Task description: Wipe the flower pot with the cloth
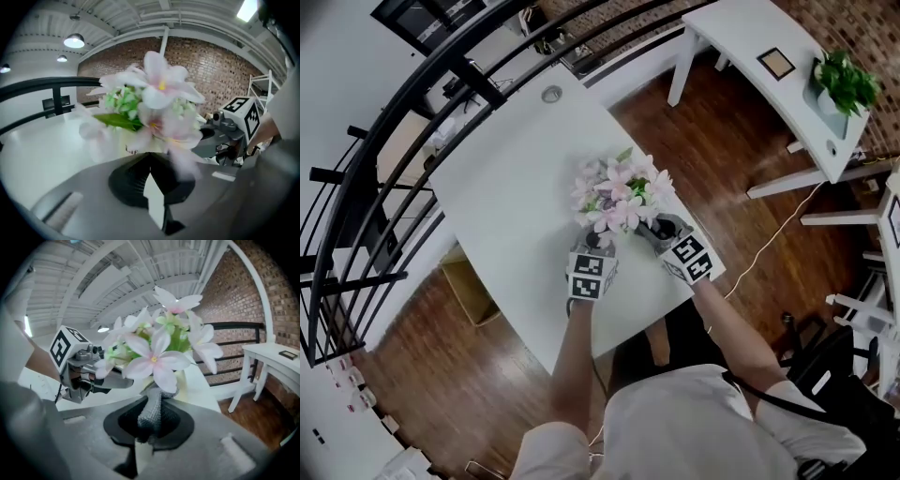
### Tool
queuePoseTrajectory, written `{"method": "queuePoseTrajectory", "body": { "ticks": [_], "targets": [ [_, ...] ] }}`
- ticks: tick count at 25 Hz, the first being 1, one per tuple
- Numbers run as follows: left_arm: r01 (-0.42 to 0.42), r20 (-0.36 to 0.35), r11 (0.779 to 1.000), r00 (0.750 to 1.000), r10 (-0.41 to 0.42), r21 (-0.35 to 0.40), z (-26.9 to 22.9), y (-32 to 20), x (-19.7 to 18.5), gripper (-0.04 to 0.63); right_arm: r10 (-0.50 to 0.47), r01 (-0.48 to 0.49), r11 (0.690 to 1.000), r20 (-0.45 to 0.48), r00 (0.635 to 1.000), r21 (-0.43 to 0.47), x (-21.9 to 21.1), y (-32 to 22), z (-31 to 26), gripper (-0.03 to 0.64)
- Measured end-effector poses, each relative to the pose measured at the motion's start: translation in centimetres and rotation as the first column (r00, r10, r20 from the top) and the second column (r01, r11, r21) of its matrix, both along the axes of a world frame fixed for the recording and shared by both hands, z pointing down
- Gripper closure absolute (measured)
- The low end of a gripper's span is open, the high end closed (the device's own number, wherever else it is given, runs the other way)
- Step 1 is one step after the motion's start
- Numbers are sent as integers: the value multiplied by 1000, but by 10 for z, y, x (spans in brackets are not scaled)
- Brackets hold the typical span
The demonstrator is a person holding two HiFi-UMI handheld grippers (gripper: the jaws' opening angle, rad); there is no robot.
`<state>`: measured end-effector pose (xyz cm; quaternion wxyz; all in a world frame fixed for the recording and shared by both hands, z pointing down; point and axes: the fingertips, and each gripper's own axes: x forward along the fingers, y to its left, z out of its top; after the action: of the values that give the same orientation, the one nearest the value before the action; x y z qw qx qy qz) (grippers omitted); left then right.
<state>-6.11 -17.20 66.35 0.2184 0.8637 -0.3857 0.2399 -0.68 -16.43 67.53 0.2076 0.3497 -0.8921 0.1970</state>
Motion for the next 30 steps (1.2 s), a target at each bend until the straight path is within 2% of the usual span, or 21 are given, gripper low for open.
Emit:
{"method": "queuePoseTrajectory", "body": {
  "ticks": [2,6,9,11,14,18,20,21,24,26,28,30],
  "targets": [
    [20,9,1000,1000,-20,-18,4,24,-2,550,-12,12,1000,-6,1000,3,-11,12,3,604],
    [47,-18,996,999,-49,-81,8,55,-19,512,50,-48,998,48,998,-43,-12,23,-1,604],
    [107,-53,989,992,-113,-104,-6,76,-38,455,0,10,997,144,990,-70,-32,47,-20,604],
    [167,-121,980,976,-180,-110,-28,92,-49,407,-23,40,997,229,973,-70,-42,64,-47,604],
    [250,-222,967,941,-257,-59,-70,102,-55,346,-51,52,999,333,941,5,-39,65,-107,604],
    [311,-263,947,923,-281,76,-138,120,-64,294,-130,66,979,338,932,194,-33,67,-196,604],
    [360,-269,917,913,-308,173,-183,122,-78,270,-139,46,958,317,938,284,-32,65,-240,604],
    [394,-276,890,903,-329,228,-208,120,-87,249,-138,32,945,309,941,325,-32,61,-261,604],
    [468,-299,793,879,-372,390,-281,111,-111,225,-138,3,907,293,946,420,-33,51,-312,604],
    [470,-285,740,882,-376,481,-319,108,-120,225,-161,12,889,287,944,458,-41,46,-334,604],
    [449,-251,705,893,-374,548,-342,109,-122,225,-178,23,884,290,940,467,-50,46,-344,604],
    [439,-241,689,897,-370,577,-351,115,-124,225,-177,17,883,300,937,468,-56,54,-349,604]
  ]
}}
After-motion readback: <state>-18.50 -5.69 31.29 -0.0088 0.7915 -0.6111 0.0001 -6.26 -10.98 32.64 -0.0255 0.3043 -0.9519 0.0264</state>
